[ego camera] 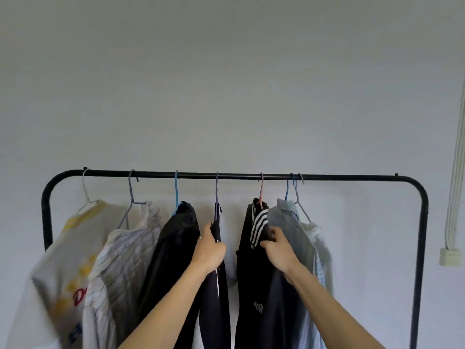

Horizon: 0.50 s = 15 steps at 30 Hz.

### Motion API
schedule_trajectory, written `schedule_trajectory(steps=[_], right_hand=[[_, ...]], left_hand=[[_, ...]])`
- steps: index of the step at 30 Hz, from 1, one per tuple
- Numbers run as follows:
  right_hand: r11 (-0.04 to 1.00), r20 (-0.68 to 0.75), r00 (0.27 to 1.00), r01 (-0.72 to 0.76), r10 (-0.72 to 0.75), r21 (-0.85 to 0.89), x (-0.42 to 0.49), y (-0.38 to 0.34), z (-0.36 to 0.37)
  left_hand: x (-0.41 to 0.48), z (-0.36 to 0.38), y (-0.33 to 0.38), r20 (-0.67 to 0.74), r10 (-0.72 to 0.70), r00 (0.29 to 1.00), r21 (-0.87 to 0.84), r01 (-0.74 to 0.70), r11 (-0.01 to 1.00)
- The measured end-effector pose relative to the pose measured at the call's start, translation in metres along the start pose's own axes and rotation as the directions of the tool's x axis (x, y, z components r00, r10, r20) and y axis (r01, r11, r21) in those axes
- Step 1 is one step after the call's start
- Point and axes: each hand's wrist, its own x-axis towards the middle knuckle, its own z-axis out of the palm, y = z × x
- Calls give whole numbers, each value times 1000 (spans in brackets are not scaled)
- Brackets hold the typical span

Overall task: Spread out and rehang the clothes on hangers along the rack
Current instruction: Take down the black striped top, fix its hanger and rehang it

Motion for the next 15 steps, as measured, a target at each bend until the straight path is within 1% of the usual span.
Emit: schedule_trajectory(steps=[2,8,12,15], right_hand=[[998,38,998,48,-50,45,0,0,0],[992,104,986,124,-128,38,0,-3,14],[991,114,986,116,-122,63,2,-8,26],[993,85,994,62,-71,104,5,-8,28]], left_hand=[[0,4,3,8,-13,1000,-3,13,1000],[1,13,5,25,0,1000,-10,0,1000],[3,12,3,21,5,1000,0,-5,1000],[4,9,2,27,13,1000,10,-13,1000]])
